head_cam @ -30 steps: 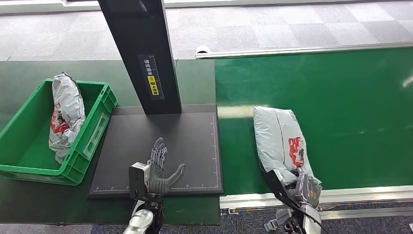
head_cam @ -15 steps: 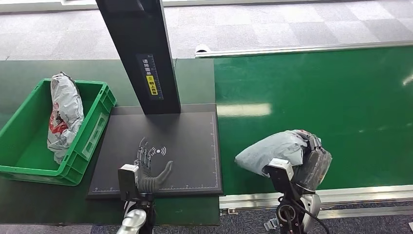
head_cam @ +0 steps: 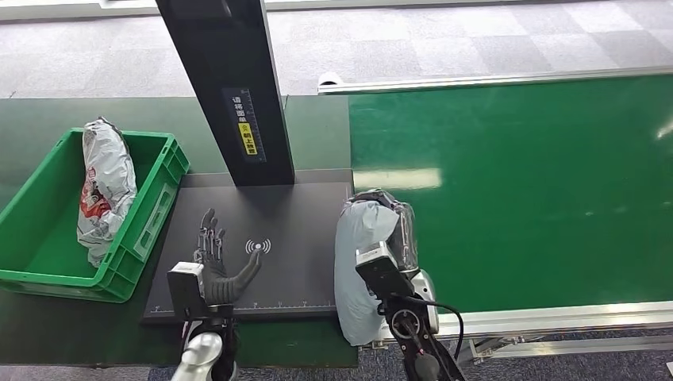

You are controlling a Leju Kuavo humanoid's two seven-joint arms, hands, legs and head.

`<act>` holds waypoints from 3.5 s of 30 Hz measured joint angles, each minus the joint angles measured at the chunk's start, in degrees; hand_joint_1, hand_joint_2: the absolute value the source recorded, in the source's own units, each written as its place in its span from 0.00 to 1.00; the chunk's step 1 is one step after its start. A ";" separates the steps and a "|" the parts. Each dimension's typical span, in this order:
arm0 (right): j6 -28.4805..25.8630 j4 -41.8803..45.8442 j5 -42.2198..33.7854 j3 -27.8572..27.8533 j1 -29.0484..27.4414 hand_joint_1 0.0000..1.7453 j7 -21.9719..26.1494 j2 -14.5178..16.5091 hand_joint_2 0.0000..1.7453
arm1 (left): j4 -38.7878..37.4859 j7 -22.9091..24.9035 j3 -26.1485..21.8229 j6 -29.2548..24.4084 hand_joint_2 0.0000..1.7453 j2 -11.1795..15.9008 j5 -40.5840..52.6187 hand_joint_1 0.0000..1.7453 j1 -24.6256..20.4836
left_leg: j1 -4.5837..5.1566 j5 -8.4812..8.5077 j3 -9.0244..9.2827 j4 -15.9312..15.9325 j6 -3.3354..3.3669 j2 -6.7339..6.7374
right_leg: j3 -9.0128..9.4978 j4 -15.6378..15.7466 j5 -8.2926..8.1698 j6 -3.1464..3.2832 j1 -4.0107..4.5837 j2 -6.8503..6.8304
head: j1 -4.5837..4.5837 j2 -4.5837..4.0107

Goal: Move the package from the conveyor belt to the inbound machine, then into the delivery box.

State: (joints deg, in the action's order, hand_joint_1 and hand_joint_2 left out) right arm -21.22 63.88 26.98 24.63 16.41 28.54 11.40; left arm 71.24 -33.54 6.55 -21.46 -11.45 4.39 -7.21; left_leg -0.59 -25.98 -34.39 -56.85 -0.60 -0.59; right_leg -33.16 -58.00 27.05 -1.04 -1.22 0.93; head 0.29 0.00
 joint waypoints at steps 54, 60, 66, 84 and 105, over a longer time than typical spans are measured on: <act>6.37 -20.06 0.83 4.48 34.30 1.00 -5.72 4.59 1.00 | 8.51 -0.51 -3.59 -1.56 1.00 -0.62 -0.14 0.00 3.21 | 0.00 0.06 -0.05 -0.02 0.00 -0.02 | -0.04 -0.02 -0.02 0.00 0.00 -0.01 | 0.00 0.00; 6.50 -24.38 0.74 4.57 34.30 1.00 -5.90 5.10 1.00 | 8.99 -0.54 -3.73 -1.57 1.00 -0.63 -0.13 0.00 3.55 | 0.00 0.06 -0.06 -0.02 0.00 -0.03 | -0.07 -0.02 -0.02 0.00 0.00 -0.01 | -0.01 0.00; 6.54 -27.88 0.78 4.58 34.29 1.00 -6.17 5.60 1.00 | 9.33 -0.56 -3.56 -1.93 1.00 -0.76 -0.13 0.00 4.05 | -0.01 0.06 -0.06 -0.02 0.00 -0.03 | -0.08 -0.02 -0.02 0.00 0.00 -0.01 | -0.01 0.00; 9.52 -32.17 0.34 4.59 34.22 0.00 -6.53 6.69 1.00 | 9.78 -0.56 -2.92 -2.17 1.00 -0.95 -0.13 0.00 4.28 | -0.01 0.06 -0.05 -0.02 0.00 -0.02 | -0.07 -0.02 -0.02 0.00 0.00 -0.01 | -0.01 0.00; 8.72 -32.61 -3.45 0.94 33.93 0.00 -4.51 6.54 1.00 | 10.29 -0.57 0.32 8.14 1.00 -0.75 -5.01 0.00 4.69 | 0.00 0.06 -0.05 -0.02 0.00 -0.02 | -0.09 -0.01 -0.02 0.00 0.00 -0.01 | -0.01 -0.01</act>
State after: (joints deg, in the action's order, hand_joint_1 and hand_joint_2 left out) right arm -12.50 31.26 23.53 25.58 50.34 24.04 17.94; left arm 81.53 -34.11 6.87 -13.32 -12.20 -0.62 -2.53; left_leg -0.59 -25.92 -34.44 -56.88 -0.60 -0.61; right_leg -33.26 -58.01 27.03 -1.04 -1.22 0.93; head 0.28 -0.01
